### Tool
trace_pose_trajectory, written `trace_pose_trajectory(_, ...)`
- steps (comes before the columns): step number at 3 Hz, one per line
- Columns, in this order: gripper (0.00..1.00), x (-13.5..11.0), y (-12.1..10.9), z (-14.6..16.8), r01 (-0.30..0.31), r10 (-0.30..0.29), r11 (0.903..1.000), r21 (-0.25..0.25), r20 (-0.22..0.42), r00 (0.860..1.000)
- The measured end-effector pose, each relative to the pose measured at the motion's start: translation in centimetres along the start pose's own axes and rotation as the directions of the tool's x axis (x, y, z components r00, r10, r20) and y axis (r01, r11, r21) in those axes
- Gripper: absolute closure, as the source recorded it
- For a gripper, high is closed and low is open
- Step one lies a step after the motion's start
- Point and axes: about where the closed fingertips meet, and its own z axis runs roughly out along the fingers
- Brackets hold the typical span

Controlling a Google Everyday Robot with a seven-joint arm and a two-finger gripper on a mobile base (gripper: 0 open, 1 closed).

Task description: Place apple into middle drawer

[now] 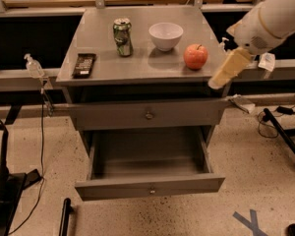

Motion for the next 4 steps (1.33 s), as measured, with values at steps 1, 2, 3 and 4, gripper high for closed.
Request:
trace_pose_trajectory(1,0.00,-1.4,-4.2,3.8,-0.083,0.081,0.9963,0.023,0.091,0.993)
trace_pose_trajectory(2,0.00,-2.0,-7.1,7.1,-0.175,0.168,0.9844,0.019,0.179,0.969)
trace_pose_trajectory(3,0.00,-2.1,-9.6,10.0,-0.238,0.222,0.9699,0.049,0.220,0.950)
trace_pose_trajectory(4,0.00,-1.2,-12.0,12.8,-0.328,0.304,0.9425,0.063,0.246,0.920)
